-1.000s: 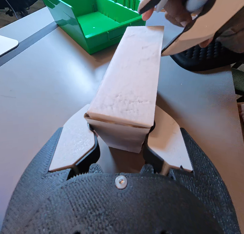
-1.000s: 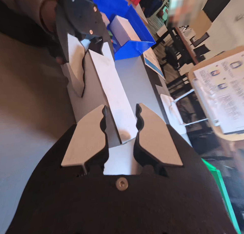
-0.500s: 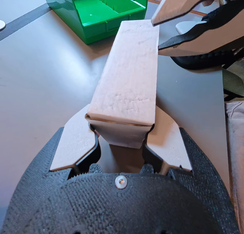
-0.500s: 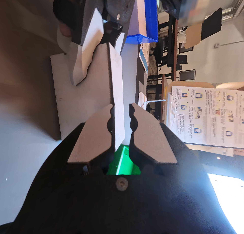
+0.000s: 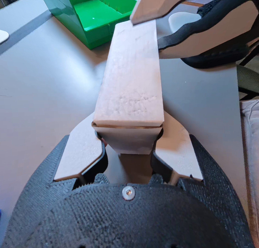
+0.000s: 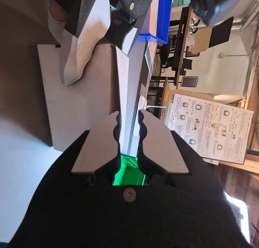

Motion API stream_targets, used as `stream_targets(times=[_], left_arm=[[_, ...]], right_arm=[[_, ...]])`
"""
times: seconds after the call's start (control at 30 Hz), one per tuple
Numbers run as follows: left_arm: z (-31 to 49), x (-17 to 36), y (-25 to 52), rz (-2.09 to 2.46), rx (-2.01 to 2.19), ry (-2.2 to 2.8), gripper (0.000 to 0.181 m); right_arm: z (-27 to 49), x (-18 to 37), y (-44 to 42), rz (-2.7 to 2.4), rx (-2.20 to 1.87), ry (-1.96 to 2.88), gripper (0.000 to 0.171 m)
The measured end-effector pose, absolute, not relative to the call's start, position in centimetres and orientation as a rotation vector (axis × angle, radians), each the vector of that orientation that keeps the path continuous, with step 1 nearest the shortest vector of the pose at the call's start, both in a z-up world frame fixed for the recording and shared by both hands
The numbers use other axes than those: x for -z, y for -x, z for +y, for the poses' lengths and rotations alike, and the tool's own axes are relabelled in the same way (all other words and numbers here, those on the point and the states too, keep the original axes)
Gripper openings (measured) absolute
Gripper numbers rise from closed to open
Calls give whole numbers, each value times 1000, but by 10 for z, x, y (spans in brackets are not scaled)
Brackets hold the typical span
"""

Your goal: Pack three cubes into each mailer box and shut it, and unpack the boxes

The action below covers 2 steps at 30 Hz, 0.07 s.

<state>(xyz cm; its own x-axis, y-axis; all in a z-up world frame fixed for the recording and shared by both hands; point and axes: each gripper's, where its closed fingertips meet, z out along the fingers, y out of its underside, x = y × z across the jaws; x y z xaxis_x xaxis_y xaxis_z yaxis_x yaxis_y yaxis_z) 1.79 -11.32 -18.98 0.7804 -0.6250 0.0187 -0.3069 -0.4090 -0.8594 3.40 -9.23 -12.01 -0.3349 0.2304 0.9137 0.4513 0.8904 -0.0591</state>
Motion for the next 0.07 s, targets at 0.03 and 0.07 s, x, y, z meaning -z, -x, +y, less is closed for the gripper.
stream_targets(times=[0.03,0.07], left_arm=[[-113,188,-17,716,390,2004,76],[-113,187,-17,731,367,1991,76]], right_arm=[[-93,123,-33,-1939,240,496,15],[-93,126,-32,-1943,241,479,8]])
